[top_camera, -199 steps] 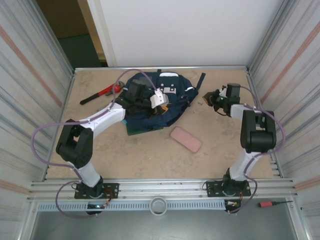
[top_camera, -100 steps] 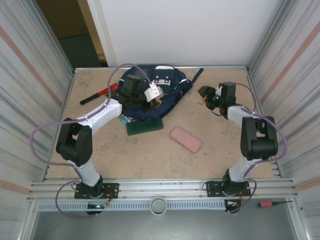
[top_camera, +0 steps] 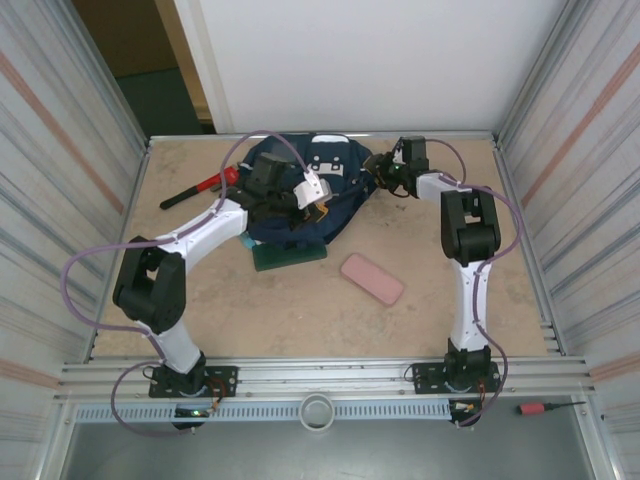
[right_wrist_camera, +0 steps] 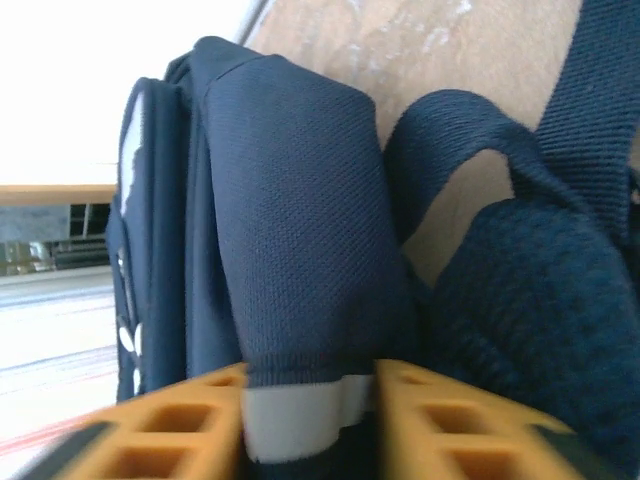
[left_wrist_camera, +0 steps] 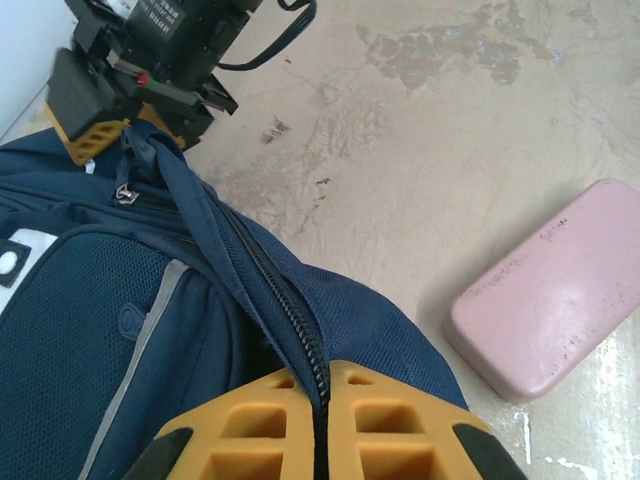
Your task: Pack the student bag
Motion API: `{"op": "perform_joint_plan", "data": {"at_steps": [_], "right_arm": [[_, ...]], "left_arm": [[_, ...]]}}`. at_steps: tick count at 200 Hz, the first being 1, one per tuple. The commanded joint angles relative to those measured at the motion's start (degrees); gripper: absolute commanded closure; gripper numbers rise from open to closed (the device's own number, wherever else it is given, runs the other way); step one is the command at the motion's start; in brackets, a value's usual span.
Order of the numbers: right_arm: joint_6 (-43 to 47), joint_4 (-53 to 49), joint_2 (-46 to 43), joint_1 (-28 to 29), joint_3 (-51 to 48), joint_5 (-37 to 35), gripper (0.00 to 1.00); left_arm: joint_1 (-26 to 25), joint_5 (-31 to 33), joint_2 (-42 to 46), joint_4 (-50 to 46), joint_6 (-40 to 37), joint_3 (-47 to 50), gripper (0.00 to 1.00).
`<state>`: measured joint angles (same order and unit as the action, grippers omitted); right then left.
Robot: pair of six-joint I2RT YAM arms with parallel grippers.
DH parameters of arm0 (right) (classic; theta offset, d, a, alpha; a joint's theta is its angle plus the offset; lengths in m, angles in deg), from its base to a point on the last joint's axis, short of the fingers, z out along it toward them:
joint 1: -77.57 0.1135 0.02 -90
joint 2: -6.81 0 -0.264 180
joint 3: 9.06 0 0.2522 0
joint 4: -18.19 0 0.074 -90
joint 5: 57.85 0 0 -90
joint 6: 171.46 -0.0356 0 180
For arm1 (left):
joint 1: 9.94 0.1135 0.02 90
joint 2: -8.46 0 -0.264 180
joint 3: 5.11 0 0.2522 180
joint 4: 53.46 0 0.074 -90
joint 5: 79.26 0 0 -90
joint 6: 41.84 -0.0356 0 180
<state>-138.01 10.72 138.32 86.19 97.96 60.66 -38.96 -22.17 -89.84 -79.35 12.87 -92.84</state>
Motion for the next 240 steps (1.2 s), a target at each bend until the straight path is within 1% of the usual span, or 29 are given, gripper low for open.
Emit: {"op": "perform_joint_plan", "data": {"at_steps": [1,18,33,53,71,86,105,116,136,154,161,174,193,208,220,228,240], "right_arm": [[-0.2,-1.2,-3.2,-1.0,1.0,2.8,0.88],[-0.6,3.0,-11.1,-2.7,-6.2,2.9,1.00],[-0.5,5.5,-19.3,-4.7,-13.6,2.7,1.00],[1.1,5.9,-30.1,-7.0,-22.6,1.3,1.00],[4.3,3.1,-38.1,-8.0,-29.2,-1.5,1.00],[6.9,0.6,-43.4,-7.9,-33.8,-5.3,1.00],[8.3,-0.2,-48.8,-7.8,-39.8,-10.0,1.00],[8.9,-0.5,-51.0,-7.4,-42.5,-12.6,1.00],[9.4,0.5,-53.1,-6.0,-46.6,-15.9,1.00],[9.4,3.0,-53.4,-3.6,-49.9,-18.0,1.00],[9.1,3.6,-52.8,-2.4,-50.7,-18.7,1.00],[7.8,5.3,-50.8,0.0,-52.0,-19.3,1.00],[5.3,8.2,-47.2,3.9,-53.4,-19.8,0.93],[4.2,8.8,-45.3,6.4,-53.4,-19.1,0.84],[4.6,7.0,-45.6,7.8,-53.1,-18.9,0.74],[5.4,5.0,-46.7,8.3,-53.1,-19.7,0.68],[7.1,1.9,-49.8,8.5,-53.8,-21.6,0.62]], "left_arm": [[-0.5,-0.8,3.8,1.6,-1.0,-2.4,1.00],[-0.4,1.2,5.4,2.6,-0.8,-1.6,1.00],[-0.4,1.7,7.1,4.1,-0.4,-0.8,1.00],[-0.4,1.5,8.7,6.2,0.7,0.2,1.00],[-0.3,1.3,8.8,8.2,1.1,0.9,1.00],[-0.1,2.3,7.2,9.1,1.4,0.6,1.00],[0.3,5.3,3.4,10.0,1.9,-0.8,1.00],[0.4,8.3,0.5,10.3,2.3,-2.2,1.00],[0.5,13.6,-5.0,10.0,2.9,-6.1,1.00],[0.7,17.8,-9.2,9.6,4.8,-9.5,0.96],[0.9,19.8,-10.5,9.6,6.2,-10.6,0.93],[1.5,24.6,-12.0,9.2,9.8,-12.4,0.81],[2.1,31.5,-12.0,6.8,17.0,-13.3,0.62],[2.3,36.1,-10.1,3.5,23.5,-12.2,0.53],[2.4,38.7,-7.5,0.7,28.2,-10.0,0.47],[2.4,38.9,-5.3,-0.1,30.9,-7.7,0.42],[2.3,37.4,-1.4,0.4,34.7,-3.4,0.36]]}}
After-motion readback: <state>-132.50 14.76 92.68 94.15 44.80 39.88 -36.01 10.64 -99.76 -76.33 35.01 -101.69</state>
